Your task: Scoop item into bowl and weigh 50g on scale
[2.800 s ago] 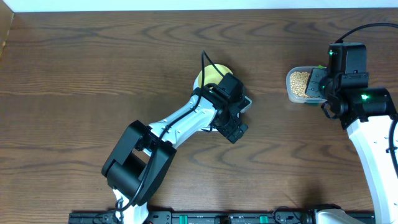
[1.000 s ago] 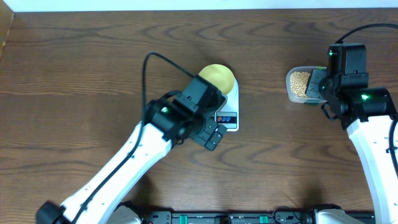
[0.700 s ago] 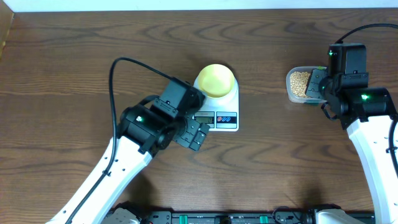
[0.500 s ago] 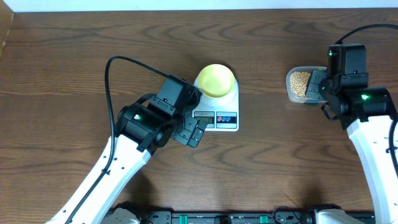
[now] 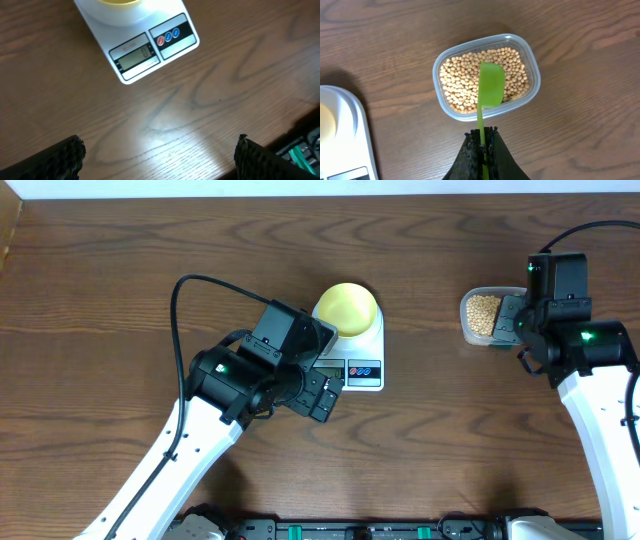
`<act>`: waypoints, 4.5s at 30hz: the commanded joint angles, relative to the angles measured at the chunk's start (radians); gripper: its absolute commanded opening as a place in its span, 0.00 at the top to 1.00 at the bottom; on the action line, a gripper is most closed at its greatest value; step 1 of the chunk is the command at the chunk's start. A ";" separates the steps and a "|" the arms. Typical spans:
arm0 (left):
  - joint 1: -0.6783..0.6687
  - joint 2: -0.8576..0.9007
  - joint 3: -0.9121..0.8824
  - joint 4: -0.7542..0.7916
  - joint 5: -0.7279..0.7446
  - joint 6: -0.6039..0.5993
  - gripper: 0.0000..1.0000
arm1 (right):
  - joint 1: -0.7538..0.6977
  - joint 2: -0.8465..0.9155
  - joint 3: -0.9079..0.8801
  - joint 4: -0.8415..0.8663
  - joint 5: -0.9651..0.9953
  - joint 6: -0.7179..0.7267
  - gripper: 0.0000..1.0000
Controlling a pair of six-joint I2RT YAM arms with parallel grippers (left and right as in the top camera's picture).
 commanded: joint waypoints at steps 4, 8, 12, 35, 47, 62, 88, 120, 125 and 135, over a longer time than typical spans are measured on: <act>0.004 -0.002 -0.002 0.031 0.059 -0.017 0.02 | 0.008 -0.020 0.017 -0.015 0.035 0.024 0.99; 0.004 -0.002 -0.002 0.032 0.058 -0.016 0.02 | 0.007 -0.013 0.016 -0.032 0.039 0.044 0.99; 0.004 -0.002 -0.002 0.032 0.058 -0.016 0.02 | 0.007 0.009 0.016 -0.045 0.043 0.071 0.99; 0.004 -0.002 -0.002 0.032 0.058 -0.016 0.02 | -0.002 0.211 0.016 0.031 0.125 0.099 0.99; 0.004 -0.002 -0.002 0.031 0.058 -0.016 0.02 | -0.003 0.262 0.016 0.060 0.209 0.099 0.99; 0.004 -0.002 -0.002 0.031 0.058 -0.016 0.02 | -0.008 0.356 0.016 0.067 0.204 0.102 0.99; 0.004 -0.002 -0.002 0.031 0.058 -0.016 0.02 | -0.109 0.363 0.037 0.100 -0.309 0.107 0.99; 0.004 -0.002 -0.002 0.031 0.058 -0.016 0.02 | -0.428 0.361 0.037 0.025 -0.731 -0.018 0.99; 0.004 -0.002 -0.002 0.031 0.058 -0.016 0.02 | -0.465 0.361 0.037 0.023 -0.786 -0.058 0.99; 0.004 -0.002 -0.002 0.031 0.058 -0.016 0.02 | -0.552 0.361 0.037 0.039 -0.978 -0.126 0.99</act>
